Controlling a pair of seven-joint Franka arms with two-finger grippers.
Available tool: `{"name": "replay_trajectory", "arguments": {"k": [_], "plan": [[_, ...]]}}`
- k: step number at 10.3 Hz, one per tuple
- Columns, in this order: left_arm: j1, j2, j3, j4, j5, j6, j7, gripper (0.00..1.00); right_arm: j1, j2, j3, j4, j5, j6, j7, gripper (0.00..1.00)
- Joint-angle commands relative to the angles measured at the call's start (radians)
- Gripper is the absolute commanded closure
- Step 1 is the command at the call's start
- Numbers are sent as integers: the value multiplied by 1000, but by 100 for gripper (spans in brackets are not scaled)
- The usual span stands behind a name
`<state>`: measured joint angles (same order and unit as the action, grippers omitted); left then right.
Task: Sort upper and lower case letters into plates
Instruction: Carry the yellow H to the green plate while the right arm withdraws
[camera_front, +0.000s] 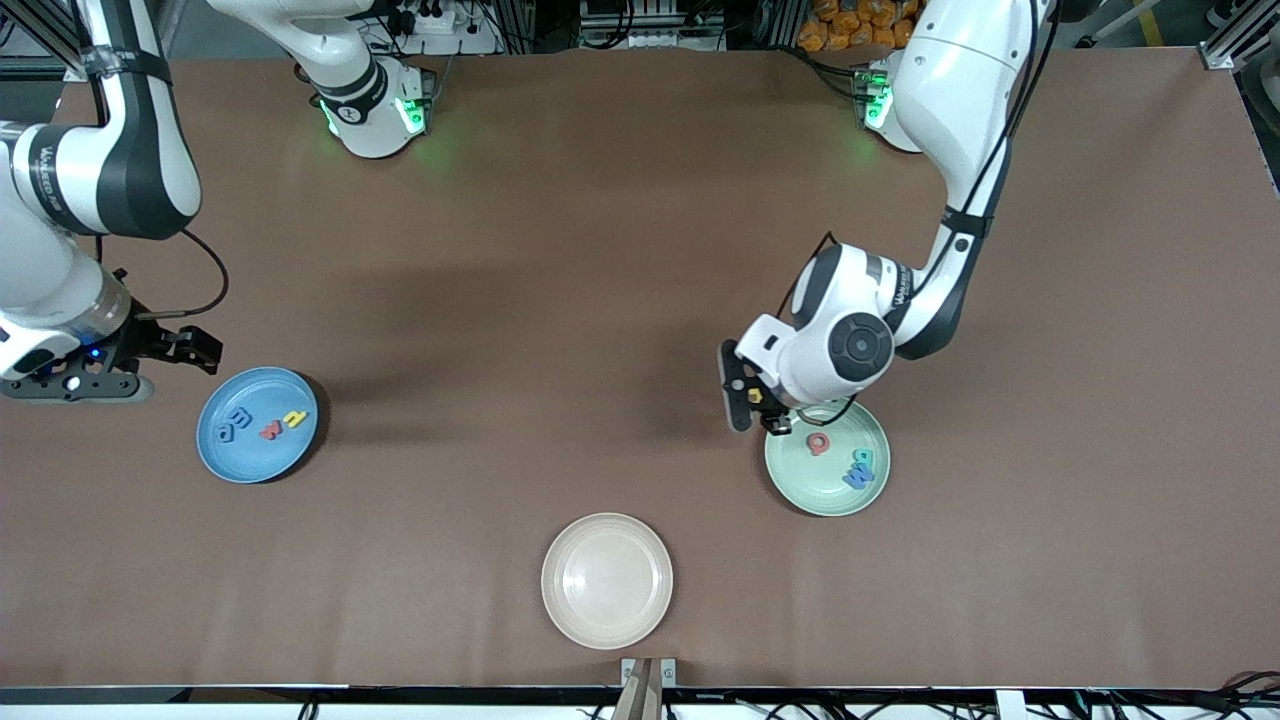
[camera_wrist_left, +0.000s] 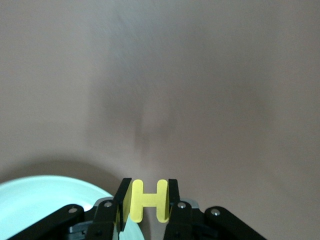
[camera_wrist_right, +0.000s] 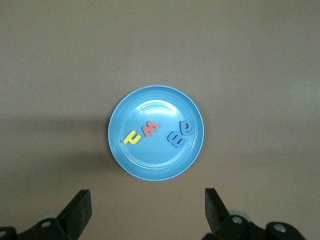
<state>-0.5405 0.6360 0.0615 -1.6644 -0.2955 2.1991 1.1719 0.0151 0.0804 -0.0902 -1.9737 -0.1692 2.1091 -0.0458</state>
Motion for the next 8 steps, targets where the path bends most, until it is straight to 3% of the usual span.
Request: {"name": "replay_trajectory", "arguments": {"k": [1, 4, 6, 8], "plan": [[28, -39, 9, -70, 21, -4, 96, 97, -9, -94, 0, -105, 19, 32, -23, 0], [73, -33, 11, -66, 21, -4, 181, 97, -7, -129, 1, -64, 17, -23, -20, 0], [73, -29, 11, -46, 12, -1, 178, 97, -3, -128, 3, 66, 23, -157, -16, 0], [73, -24, 11, -44, 12, 5, 180, 97, -1, -119, 3, 215, 113, -289, -14, 0]]}}
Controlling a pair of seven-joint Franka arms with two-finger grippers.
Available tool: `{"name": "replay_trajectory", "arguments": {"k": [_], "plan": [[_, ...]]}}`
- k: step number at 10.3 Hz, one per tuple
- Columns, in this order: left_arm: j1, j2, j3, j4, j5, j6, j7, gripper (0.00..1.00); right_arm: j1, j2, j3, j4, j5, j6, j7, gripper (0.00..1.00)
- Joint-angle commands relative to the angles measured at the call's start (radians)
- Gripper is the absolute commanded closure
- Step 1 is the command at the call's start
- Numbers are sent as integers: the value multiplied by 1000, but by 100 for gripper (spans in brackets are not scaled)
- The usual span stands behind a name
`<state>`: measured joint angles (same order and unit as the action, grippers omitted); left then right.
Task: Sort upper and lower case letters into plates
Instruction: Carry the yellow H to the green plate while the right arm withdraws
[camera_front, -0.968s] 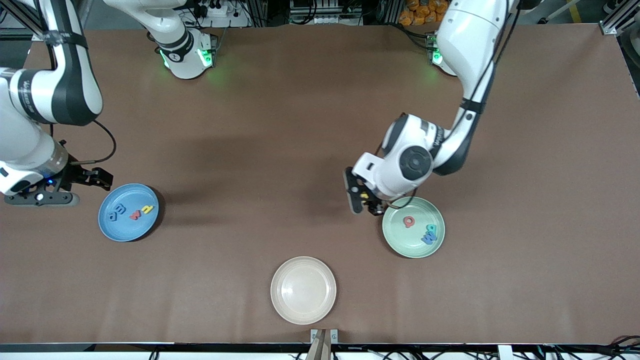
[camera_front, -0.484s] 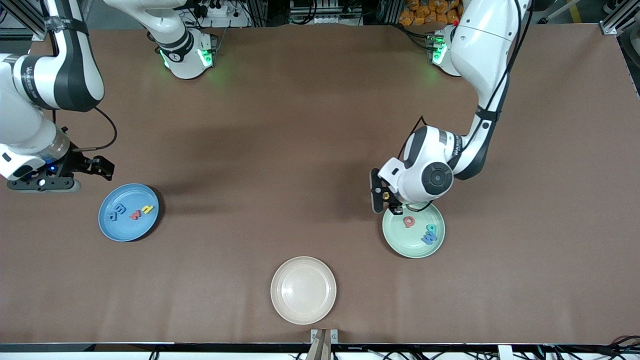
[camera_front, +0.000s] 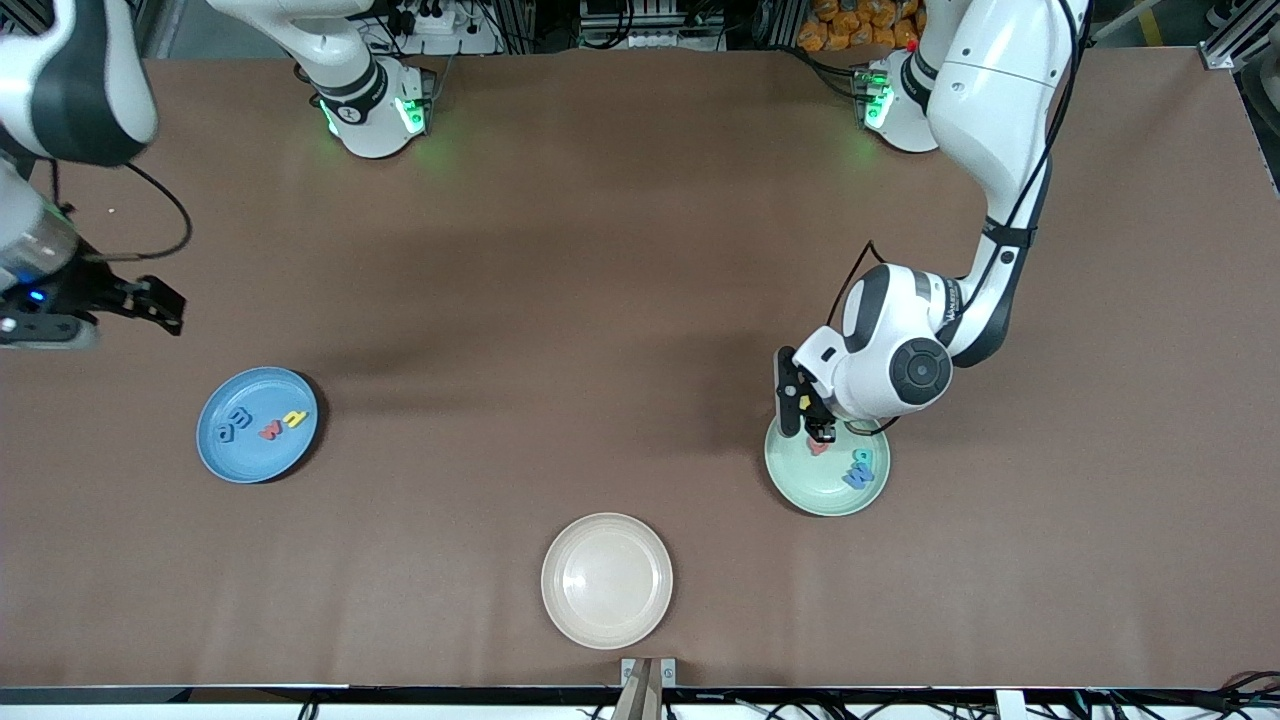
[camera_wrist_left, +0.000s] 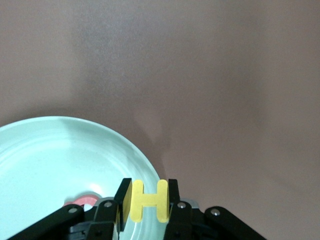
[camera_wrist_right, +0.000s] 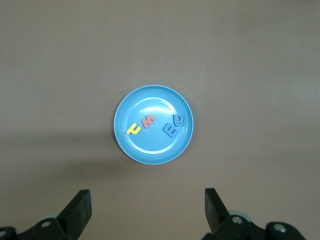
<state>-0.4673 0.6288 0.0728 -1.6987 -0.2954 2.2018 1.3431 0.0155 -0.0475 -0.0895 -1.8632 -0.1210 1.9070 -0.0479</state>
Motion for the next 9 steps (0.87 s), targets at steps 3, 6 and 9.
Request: {"name": "replay_trajectory", "arguments": {"k": [3, 6, 9], "plan": [[18, -6, -1, 14, 19, 4, 11, 97, 7, 9, 4, 238, 90, -173, -17, 0], [10, 31, -4, 44, 4, 31, -19, 97, 17, 20, 4, 337, 92, -278, -15, 0], [18, 32, -4, 42, -11, 39, -22, 96, 47, 29, 4, 394, 87, -330, -12, 0]]}}
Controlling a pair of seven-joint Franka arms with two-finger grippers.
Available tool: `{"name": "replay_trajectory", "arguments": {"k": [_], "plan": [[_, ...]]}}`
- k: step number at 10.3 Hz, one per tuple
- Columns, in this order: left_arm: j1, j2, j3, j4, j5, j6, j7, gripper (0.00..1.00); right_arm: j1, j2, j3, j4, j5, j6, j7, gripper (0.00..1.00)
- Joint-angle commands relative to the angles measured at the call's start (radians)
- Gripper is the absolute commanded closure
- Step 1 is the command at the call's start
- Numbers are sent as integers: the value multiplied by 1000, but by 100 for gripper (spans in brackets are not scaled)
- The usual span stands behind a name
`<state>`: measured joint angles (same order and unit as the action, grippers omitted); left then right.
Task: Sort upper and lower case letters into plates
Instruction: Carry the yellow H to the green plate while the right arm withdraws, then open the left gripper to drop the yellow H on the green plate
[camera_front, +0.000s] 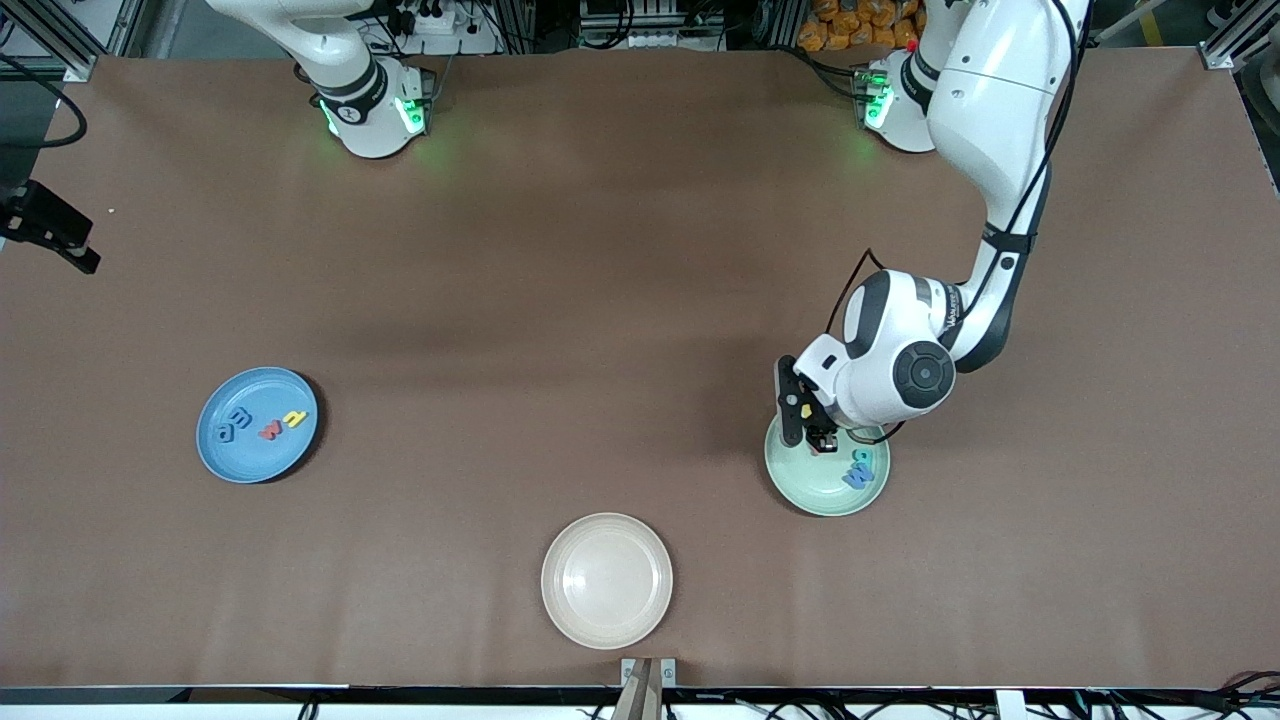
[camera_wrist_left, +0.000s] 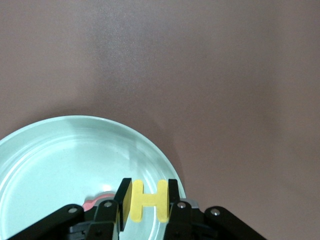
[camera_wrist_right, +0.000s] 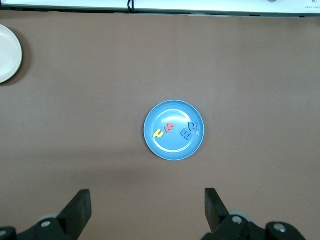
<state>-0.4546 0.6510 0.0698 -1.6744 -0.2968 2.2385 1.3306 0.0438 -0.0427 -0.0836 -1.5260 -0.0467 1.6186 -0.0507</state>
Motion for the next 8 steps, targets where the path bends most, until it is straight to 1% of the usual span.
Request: {"name": "replay_trajectory", "arguments": {"k": [1, 2, 4, 6, 7, 8], "plan": [[5, 9, -2, 18, -10, 3, -11, 72, 22, 26, -4, 61, 13, -51, -9, 0], [8, 10, -2, 18, -15, 3, -2, 1, 24, 26, -2, 60, 16, -52, -6, 0], [27, 10, -1, 16, -27, 1, -8, 0, 25, 26, -2, 55, 22, -55, 3, 0], [45, 2, 1, 18, -30, 1, -13, 0, 47, 26, -2, 55, 66, -94, 86, 0], [53, -1, 4, 18, -25, 1, -7, 0, 47, 26, -4, 52, 65, -117, 75, 0], [95, -1, 10, 19, -28, 1, -2, 0, 41, 26, -5, 52, 65, -150, 66, 0]]}}
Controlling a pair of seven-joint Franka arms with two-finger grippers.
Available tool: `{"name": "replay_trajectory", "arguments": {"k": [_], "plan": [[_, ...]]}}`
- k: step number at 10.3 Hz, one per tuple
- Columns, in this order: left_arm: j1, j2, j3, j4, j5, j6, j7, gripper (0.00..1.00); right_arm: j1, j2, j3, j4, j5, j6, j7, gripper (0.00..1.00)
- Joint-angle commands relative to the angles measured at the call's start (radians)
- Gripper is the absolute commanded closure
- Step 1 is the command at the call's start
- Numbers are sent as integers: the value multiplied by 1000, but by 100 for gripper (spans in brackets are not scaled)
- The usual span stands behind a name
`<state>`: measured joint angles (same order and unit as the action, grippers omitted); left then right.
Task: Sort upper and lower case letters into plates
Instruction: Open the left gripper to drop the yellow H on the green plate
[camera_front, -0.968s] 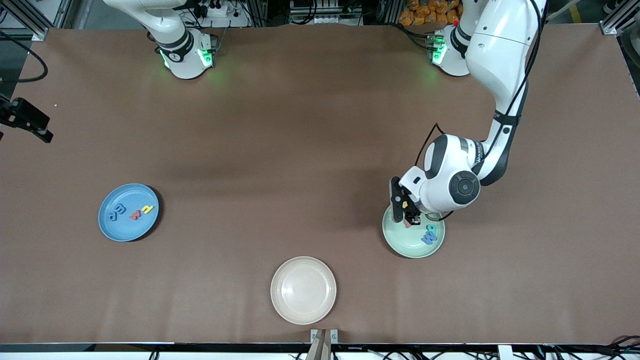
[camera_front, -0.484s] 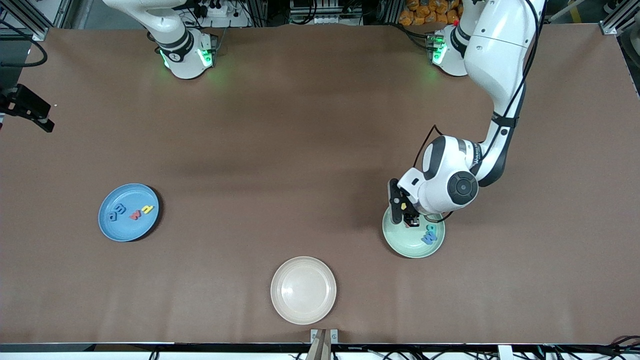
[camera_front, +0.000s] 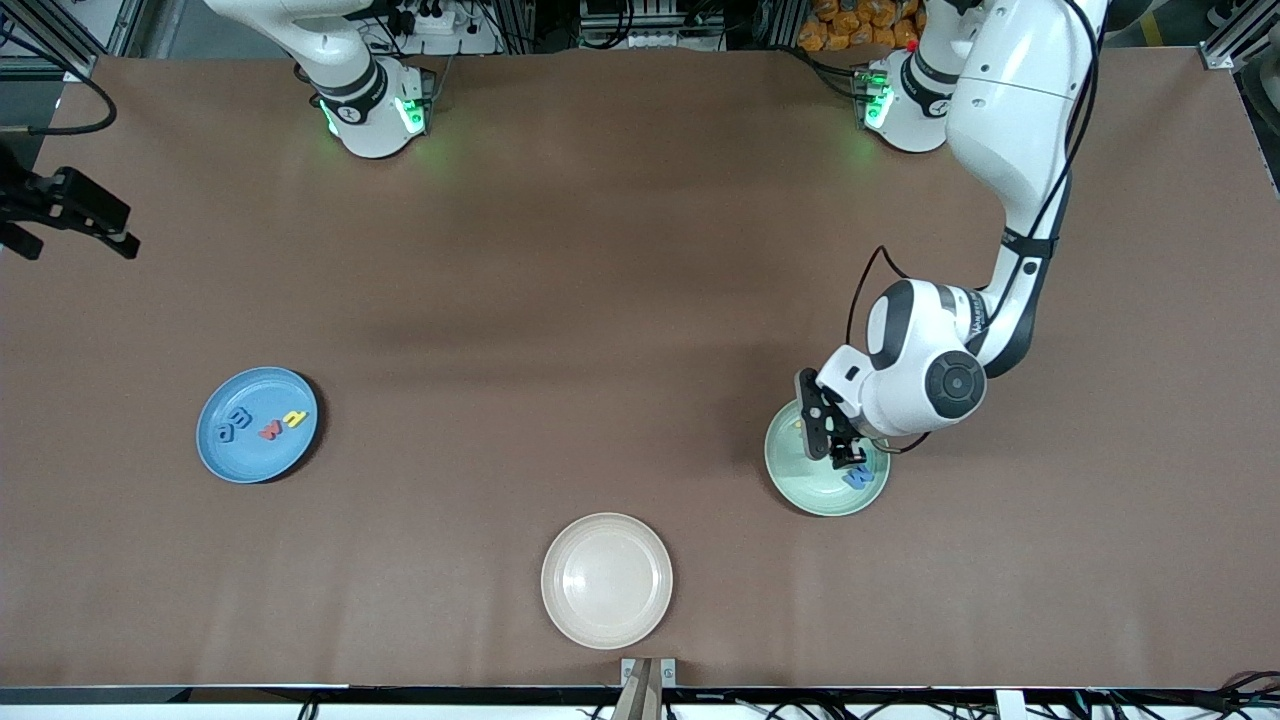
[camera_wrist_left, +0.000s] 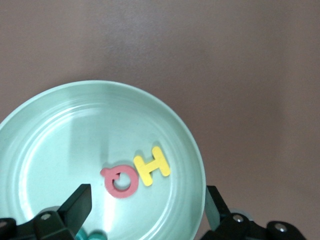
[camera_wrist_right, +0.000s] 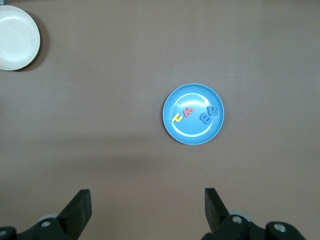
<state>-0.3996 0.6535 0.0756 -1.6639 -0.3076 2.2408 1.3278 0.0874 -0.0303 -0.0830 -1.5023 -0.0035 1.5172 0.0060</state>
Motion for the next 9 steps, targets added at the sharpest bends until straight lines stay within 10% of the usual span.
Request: {"name": "replay_trajectory", "arguments": {"k": [1, 9], "plan": [[82, -6, 3, 19, -19, -4, 1, 0, -3, 12, -7, 28, 20, -54, -4, 0], [88, -276, 202, 115, -2, -392, -778, 0, -17, 12, -9, 22, 13, -49, -34, 0]]}}
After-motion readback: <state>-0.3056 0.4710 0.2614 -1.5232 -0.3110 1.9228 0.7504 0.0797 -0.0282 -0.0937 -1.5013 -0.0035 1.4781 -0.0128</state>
